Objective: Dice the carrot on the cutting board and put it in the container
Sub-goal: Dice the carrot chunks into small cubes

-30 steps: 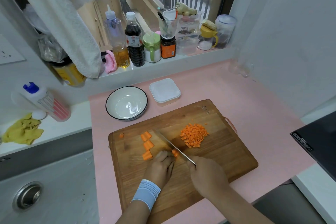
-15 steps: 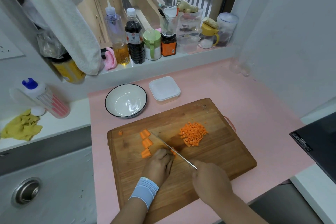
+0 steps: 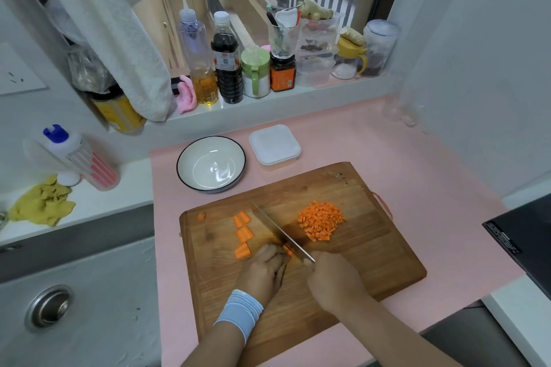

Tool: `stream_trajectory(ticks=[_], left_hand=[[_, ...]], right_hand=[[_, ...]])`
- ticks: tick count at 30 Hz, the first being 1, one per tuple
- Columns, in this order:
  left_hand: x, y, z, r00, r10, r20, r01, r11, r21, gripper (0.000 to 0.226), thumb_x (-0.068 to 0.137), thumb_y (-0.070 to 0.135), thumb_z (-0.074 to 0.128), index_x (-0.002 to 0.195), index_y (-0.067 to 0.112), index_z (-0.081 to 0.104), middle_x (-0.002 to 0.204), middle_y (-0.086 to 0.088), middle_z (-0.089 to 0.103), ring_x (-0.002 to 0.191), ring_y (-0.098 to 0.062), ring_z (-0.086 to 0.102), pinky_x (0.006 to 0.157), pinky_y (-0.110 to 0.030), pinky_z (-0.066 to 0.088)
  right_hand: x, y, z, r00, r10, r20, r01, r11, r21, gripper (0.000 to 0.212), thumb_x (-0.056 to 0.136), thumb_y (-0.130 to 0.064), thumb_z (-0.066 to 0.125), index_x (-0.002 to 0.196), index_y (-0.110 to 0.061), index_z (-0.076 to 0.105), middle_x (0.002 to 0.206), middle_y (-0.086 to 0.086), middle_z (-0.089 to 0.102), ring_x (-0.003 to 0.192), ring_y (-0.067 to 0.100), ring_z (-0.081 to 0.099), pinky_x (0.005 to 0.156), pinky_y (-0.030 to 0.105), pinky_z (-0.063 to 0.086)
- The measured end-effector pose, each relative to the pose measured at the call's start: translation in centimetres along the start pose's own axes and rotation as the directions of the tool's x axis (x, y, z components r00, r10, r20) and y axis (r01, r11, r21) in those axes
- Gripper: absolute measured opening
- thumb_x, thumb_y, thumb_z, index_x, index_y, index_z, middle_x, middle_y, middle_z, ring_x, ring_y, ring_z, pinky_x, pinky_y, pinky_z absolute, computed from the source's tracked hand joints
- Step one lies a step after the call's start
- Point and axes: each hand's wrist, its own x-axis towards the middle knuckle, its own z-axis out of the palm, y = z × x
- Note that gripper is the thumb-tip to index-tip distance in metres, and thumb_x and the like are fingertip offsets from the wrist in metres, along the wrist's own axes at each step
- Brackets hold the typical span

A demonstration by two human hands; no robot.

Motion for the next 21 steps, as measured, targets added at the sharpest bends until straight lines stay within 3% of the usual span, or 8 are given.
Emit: stream_trajectory(ticks=[8,11,21], left_hand=[[0.0,0.0,-0.3,1.0,0.001,-0.015,-0.001,1.0,0.006,0.01,0.09,0.008,0.063,0.093,0.01,0.072,0.096,0.0,0.063,0.091,-0.014,0.06,0.083,-0.023,0.05],[-0.1,0.0,-0.2,1.0,-0.013,-0.018,0.013,1.0,0.015,0.01,0.089,0.008,0.064,0.093,0.012,0.073,0.097,0.002,0.062,0.091,-0.013,0.059,0.08,-0.024,0.052],[0.0,0.0,-0.1,1.0,-0.014,-0.027,0.015,0.999,0.037,0.012,0.091,0.011,0.061,0.092,0.011,0.073,0.097,0.001,0.062,0.091,-0.013,0.059,0.082,-0.023,0.051]], right_hand=[[-2.2,0.4,0.4,0.995,-0.037,-0.09,0.035,0.999,-0.026,0.035,0.103,-0.044,0.038,0.126,-0.033,0.062,0.105,-0.004,0.071,0.102,0.016,0.065,0.086,0.032,0.05],[-3.1,0.9,0.3,0.995,-0.056,-0.083,0.052,0.998,-0.043,0.035,0.103,-0.039,0.04,0.132,-0.034,0.059,0.107,-0.007,0.07,0.102,0.013,0.065,0.084,0.027,0.048],[-3.2,1.8,0.9,0.999,0.004,-0.052,-0.008,0.998,-0.065,0.026,0.101,-0.032,0.042,0.109,-0.028,0.066,0.099,-0.005,0.069,0.096,0.015,0.066,0.081,0.027,0.047]])
